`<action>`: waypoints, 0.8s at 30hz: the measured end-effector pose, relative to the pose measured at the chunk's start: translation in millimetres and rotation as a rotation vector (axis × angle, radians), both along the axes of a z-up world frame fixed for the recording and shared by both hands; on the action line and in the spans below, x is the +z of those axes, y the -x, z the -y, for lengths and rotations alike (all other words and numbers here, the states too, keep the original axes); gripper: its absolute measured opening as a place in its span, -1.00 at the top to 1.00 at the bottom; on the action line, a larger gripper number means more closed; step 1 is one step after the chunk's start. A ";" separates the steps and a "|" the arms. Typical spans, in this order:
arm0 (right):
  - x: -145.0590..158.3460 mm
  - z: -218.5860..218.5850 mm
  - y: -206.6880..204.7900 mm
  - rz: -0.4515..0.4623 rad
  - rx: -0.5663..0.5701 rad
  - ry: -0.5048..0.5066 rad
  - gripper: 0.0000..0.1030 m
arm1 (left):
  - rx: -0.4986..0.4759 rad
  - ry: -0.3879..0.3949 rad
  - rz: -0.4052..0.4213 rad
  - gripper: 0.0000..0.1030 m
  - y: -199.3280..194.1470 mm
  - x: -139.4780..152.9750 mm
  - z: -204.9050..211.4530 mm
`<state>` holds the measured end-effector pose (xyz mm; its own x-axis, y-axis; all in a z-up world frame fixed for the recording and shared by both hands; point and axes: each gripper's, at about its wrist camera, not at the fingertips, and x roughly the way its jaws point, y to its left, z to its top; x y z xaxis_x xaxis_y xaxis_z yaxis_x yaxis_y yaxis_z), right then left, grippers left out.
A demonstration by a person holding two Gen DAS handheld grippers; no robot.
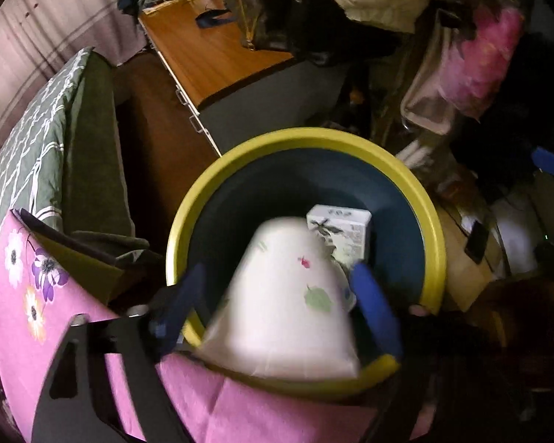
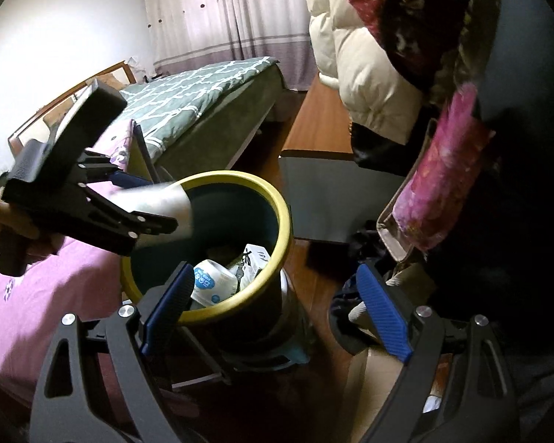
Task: Collect trash
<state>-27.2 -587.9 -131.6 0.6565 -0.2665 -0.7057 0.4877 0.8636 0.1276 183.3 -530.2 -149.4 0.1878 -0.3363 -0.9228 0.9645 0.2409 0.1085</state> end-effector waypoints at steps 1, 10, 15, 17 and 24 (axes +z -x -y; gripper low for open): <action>0.4 0.4 -0.1 0.001 0.002 -0.003 -0.66 | 0.017 0.014 0.008 -0.74 -1.7 0.0 0.6; 16.7 -29.2 -8.8 0.032 0.086 0.017 -0.73 | 0.273 0.278 0.105 -0.91 6.3 68.8 -93.1; 35.5 -57.9 -22.7 0.088 0.162 0.030 -0.74 | 0.520 0.425 0.223 -0.91 31.8 114.6 -217.9; 47.0 -71.4 -31.2 0.115 0.196 0.043 -0.74 | 0.609 0.452 0.256 -0.91 40.1 122.8 -259.7; 86.5 -125.7 -45.3 0.197 0.281 0.142 -0.79 | 0.994 0.516 0.432 -0.91 83.4 143.8 -410.3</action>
